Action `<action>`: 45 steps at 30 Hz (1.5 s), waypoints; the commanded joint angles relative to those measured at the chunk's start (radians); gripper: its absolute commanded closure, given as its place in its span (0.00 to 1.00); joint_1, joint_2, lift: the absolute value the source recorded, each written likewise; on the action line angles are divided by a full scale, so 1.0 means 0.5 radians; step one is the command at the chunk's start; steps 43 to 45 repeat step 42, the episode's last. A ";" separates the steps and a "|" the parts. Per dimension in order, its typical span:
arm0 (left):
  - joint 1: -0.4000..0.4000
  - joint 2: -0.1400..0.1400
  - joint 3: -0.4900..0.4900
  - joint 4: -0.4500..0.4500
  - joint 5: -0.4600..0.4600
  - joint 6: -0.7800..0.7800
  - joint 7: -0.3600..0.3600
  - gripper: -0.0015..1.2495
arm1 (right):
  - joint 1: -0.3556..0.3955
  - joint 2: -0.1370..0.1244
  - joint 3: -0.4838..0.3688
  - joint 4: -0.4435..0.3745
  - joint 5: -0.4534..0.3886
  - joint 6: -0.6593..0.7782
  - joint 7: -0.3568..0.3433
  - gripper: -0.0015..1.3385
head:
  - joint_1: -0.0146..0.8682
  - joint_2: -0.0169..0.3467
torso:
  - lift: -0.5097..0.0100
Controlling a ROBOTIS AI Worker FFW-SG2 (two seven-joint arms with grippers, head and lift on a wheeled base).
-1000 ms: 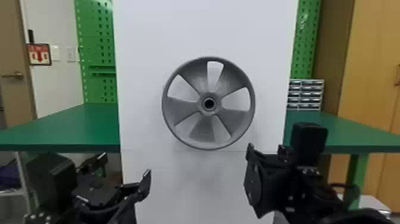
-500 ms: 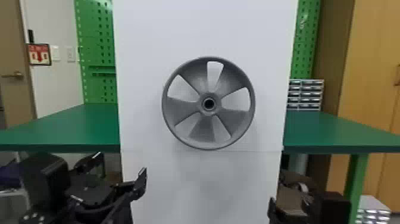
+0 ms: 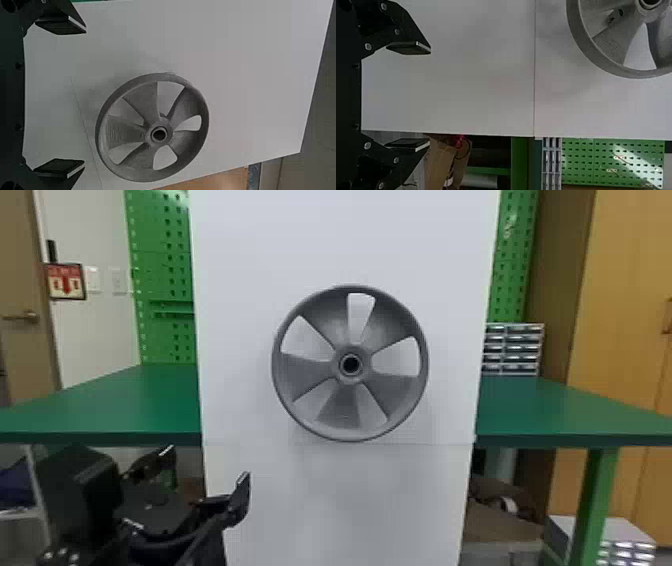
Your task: Hold the wheel and insert it
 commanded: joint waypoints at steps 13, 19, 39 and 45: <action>0.007 -0.003 -0.005 0.000 -0.014 0.000 0.000 0.08 | 0.046 -0.024 0.081 0.204 0.047 -0.257 0.028 0.33 | 0.25 0.07 | 0.13; 0.004 -0.006 -0.014 0.000 -0.014 0.000 0.000 0.08 | 0.024 -0.039 0.087 0.207 0.032 -0.257 0.028 0.33 | 0.25 0.07 | 0.13; 0.001 -0.006 -0.024 0.003 -0.008 0.000 0.000 0.08 | 0.012 -0.039 0.071 0.207 0.004 -0.300 0.061 0.33 | 0.25 0.07 | 0.13; 0.001 -0.006 -0.024 0.003 -0.008 0.000 0.000 0.08 | 0.015 -0.039 0.062 0.207 0.004 -0.309 0.061 0.33 | 0.25 0.07 | 0.13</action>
